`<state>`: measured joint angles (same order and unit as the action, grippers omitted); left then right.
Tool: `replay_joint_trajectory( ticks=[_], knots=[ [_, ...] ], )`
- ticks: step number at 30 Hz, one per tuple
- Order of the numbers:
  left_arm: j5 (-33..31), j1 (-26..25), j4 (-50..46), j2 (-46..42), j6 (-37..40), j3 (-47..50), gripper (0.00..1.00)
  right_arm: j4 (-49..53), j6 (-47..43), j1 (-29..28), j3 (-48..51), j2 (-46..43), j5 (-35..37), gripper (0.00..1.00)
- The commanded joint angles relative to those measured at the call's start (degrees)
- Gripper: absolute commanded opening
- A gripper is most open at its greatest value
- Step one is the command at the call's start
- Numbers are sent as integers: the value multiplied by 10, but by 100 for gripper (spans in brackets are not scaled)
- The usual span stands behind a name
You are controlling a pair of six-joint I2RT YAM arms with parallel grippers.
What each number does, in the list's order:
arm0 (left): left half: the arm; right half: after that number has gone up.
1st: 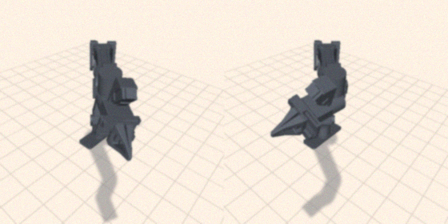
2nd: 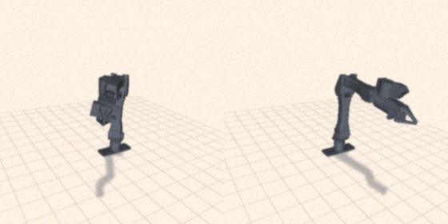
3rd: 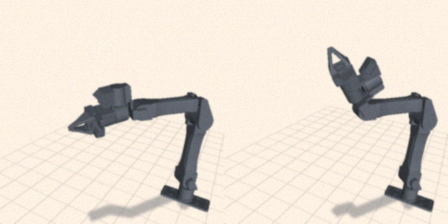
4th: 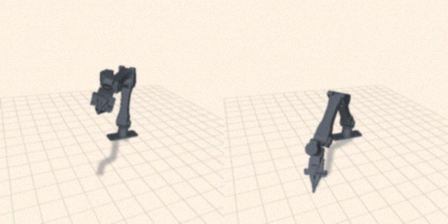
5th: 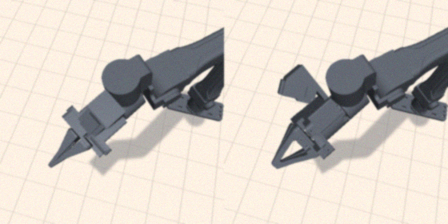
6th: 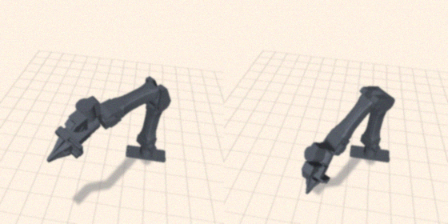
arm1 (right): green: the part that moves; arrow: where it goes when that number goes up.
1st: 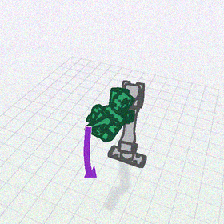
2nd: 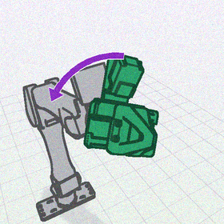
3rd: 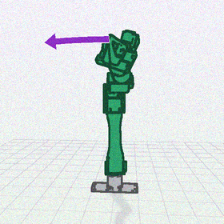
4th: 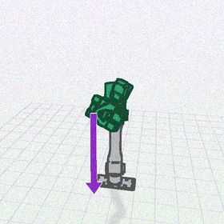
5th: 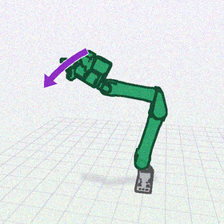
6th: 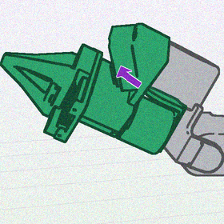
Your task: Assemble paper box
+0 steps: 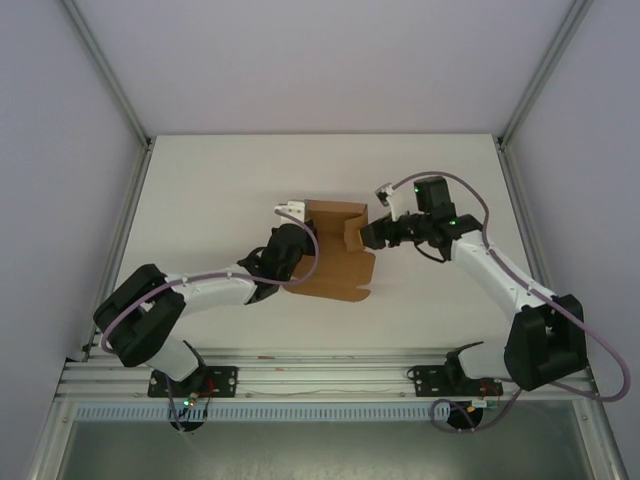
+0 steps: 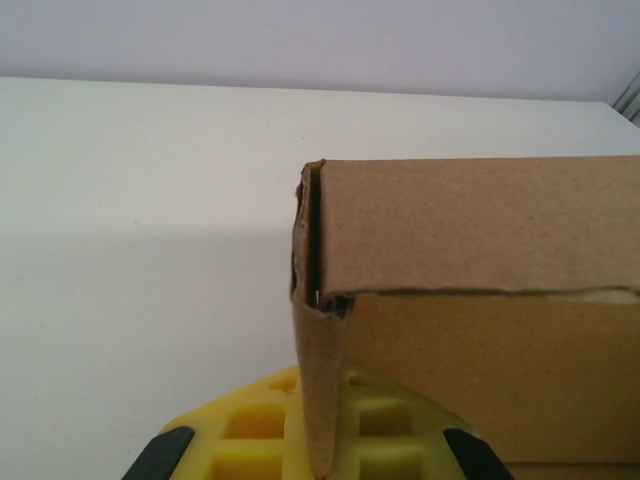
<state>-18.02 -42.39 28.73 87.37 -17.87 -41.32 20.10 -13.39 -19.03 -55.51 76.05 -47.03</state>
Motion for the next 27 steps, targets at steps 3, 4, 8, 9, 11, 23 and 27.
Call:
replay_joint_trajectory(
  ticks=[3,4,8,9,11,23,27],
  knots=[
    [-2,-5,-13,1,5,-17,0,-31,57,-46,-22,22,150,59],
    [-3,-6,-13,0,6,-17,0,-36,69,-50,-23,26,172,57],
    [-2,-7,-15,0,7,-18,0,-49,96,-73,-30,43,242,48],
    [1,-7,-15,0,8,-18,0,-57,101,-79,-30,48,259,48],
    [2,-9,-13,0,8,-19,0,-70,112,-87,-33,59,280,48],
    [-49,-18,-45,3,-19,-44,0,-74,233,-157,-57,111,636,10],
    [-63,-18,-54,4,-39,-52,0,-11,286,-165,-80,137,753,0]
  ],
)
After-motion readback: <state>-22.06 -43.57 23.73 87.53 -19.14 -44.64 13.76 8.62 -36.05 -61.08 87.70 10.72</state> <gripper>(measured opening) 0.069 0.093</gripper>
